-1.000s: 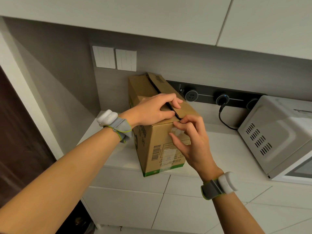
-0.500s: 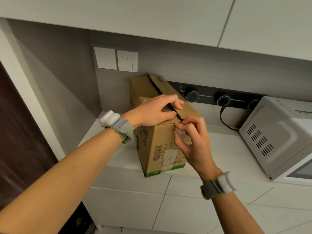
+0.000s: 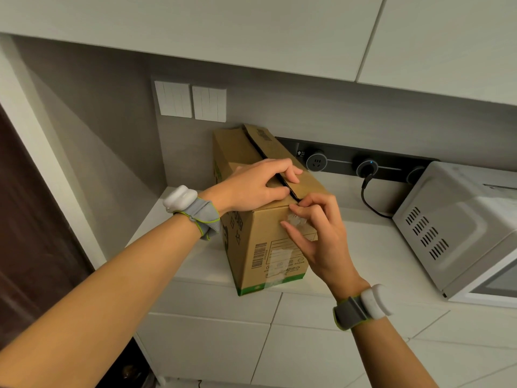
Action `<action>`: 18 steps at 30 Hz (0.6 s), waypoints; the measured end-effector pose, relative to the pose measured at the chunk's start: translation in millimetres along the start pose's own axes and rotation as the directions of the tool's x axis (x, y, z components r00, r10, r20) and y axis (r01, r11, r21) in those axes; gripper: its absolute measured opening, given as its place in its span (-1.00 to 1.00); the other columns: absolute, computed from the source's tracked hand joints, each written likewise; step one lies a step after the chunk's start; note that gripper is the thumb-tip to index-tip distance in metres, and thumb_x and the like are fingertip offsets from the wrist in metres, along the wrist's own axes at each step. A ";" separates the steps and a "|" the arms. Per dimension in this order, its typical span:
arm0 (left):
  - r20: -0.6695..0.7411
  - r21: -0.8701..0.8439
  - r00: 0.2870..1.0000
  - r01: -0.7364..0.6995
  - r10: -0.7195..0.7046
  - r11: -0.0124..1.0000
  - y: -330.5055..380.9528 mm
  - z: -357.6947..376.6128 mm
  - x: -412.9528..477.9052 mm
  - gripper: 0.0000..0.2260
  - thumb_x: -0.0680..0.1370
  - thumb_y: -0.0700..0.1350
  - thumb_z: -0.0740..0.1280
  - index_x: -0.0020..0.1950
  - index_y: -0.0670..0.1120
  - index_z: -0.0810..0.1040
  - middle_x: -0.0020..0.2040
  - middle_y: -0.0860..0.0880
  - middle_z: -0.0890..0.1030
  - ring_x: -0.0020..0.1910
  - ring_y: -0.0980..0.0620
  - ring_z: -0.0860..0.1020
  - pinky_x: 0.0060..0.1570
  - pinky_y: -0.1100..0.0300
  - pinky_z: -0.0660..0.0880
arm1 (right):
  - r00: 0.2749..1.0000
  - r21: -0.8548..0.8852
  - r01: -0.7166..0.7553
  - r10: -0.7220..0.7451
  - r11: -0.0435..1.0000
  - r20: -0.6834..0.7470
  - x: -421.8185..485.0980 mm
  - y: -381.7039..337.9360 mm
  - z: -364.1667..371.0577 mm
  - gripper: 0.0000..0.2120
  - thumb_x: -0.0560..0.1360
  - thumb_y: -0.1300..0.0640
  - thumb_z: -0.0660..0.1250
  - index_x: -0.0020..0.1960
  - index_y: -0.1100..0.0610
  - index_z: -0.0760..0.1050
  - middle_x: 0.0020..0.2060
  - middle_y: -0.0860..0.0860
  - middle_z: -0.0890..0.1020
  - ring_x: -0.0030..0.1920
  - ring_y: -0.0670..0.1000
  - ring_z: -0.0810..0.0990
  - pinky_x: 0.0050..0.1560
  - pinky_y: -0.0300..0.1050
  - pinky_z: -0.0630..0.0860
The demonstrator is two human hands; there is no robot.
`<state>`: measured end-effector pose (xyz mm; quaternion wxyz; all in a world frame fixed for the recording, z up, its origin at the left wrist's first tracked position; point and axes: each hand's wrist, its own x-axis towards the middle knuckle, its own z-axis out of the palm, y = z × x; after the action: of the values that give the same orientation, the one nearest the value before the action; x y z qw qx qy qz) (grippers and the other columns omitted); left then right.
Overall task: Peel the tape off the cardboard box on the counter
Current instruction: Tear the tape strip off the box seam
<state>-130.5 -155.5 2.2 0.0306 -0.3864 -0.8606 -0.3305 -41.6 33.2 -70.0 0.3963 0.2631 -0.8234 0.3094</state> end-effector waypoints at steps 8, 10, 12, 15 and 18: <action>0.007 0.007 1.000 -0.002 0.002 1.000 0.1 -0.5 -0.6 -0.79 0.54 0.08 0.27 0.17 0.16 0.52 0.42 0.32 0.49 0.48 0.19 0.37 0.45 -0.19 0.29 | 0.999 -0.003 0.006 -0.006 1.000 -0.036 0.0 -0.1 -0.3 -0.83 0.51 0.31 0.47 0.08 0.33 0.60 0.10 0.15 0.47 0.16 -0.20 0.43 0.14 -0.29 0.47; 0.008 0.007 1.000 0.000 0.000 1.000 0.0 -0.6 -0.7 -0.78 0.54 0.08 0.27 0.17 0.16 0.52 0.42 0.32 0.49 0.48 0.19 0.37 0.46 -0.19 0.29 | 0.999 -0.003 0.009 -0.010 1.000 -0.053 -0.1 -0.1 1.7 -0.84 0.50 0.31 0.47 0.06 0.34 0.60 0.09 0.15 0.47 0.17 -0.24 0.42 0.12 -0.28 0.48; 0.008 0.009 1.000 -0.001 0.001 1.000 -0.3 -0.5 -0.4 -0.78 0.54 0.08 0.27 0.17 0.16 0.53 0.42 0.32 0.49 0.47 0.19 0.37 0.45 -0.20 0.29 | 0.997 -0.009 0.015 -0.016 1.000 -0.075 -0.7 -1.0 4.5 -0.85 0.50 0.31 0.47 0.03 0.34 0.59 0.08 0.16 0.47 0.17 -0.24 0.41 0.11 -0.26 0.51; 0.007 0.011 1.000 -0.005 0.005 1.000 0.0 -0.6 0.4 -0.79 0.54 0.08 0.27 0.17 0.16 0.52 0.42 0.31 0.49 0.47 0.19 0.37 0.45 -0.20 0.29 | 0.995 -0.025 0.027 -0.029 0.999 -0.096 -0.5 -2.3 7.7 -0.88 0.51 0.30 0.45 0.00 0.34 0.58 0.07 0.16 0.46 0.14 -0.21 0.41 0.11 -0.30 0.48; 0.008 0.011 1.000 -0.003 0.003 1.000 0.0 -0.3 0.2 -0.79 0.55 0.08 0.27 0.17 0.16 0.53 0.42 0.31 0.49 0.47 0.19 0.37 0.45 -0.19 0.29 | 0.994 -0.033 -0.002 -0.002 0.999 -0.110 1.1 -3.5 8.1 -0.95 0.52 0.35 0.41 -0.04 0.34 0.58 0.03 0.20 0.49 0.06 -0.09 0.45 0.05 -0.32 0.46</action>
<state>-130.7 -155.5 2.5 0.0297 -0.3887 -0.8620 -0.3241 -43.8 24.8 -72.0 0.4455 0.2391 -0.8053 0.3096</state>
